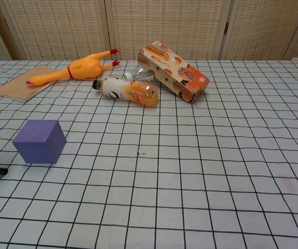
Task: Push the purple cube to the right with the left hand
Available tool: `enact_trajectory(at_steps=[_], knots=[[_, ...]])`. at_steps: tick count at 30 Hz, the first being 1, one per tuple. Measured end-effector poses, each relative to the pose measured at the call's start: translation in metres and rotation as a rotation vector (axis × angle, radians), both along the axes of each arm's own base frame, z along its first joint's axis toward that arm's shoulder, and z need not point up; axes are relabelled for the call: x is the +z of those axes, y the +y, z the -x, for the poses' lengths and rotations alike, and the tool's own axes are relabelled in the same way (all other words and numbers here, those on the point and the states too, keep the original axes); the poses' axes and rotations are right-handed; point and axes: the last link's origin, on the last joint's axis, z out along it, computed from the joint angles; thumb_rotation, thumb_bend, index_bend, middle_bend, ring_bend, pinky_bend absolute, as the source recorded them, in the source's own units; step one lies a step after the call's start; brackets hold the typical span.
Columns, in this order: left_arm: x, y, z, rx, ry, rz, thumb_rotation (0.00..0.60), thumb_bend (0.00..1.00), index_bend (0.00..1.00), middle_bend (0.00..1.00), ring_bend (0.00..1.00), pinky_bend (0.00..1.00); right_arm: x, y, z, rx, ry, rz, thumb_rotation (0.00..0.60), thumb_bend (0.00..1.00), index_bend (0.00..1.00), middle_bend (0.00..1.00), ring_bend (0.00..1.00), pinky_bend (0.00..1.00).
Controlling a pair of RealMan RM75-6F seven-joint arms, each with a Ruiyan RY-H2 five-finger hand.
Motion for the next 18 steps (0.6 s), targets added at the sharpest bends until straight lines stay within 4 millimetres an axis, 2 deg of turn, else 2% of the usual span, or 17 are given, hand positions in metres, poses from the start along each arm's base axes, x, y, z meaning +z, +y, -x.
enact_trajectory(at_steps=[7,9,11,14,18], knots=[[-0.005,-0.002,0.0,-0.001,0.011,0.01,0.6,0.4,0.04,0.09,0.09,0.28,0.0,-0.002,0.0,-0.004,-0.012,0.0,0.6,0.15,0.0,0.0,0.0,0.0],[-0.008,-0.002,0.001,-0.013,0.031,0.007,0.6,0.4,0.06,0.12,0.15,0.37,0.001,-0.003,0.001,-0.002,-0.01,0.003,0.6,0.15,0.0,0.0,0.0,0.0],[-0.013,-0.003,0.004,-0.019,0.066,-0.001,0.6,0.4,0.11,0.18,0.26,0.53,0.001,-0.004,0.001,-0.006,-0.008,-0.006,0.6,0.15,0.0,0.0,0.0,0.0],[-0.02,-0.005,0.006,-0.037,0.136,-0.02,0.6,0.39,0.2,0.27,0.42,0.72,0.0,-0.005,0.002,-0.017,-0.002,-0.026,0.6,0.15,0.0,0.0,0.0,0.0],[-0.032,-0.003,0.013,-0.072,0.253,-0.048,0.6,0.4,0.24,0.31,0.55,0.82,-0.004,-0.004,0.001,-0.026,0.014,-0.058,0.6,0.15,0.0,0.0,0.0,0.0]])
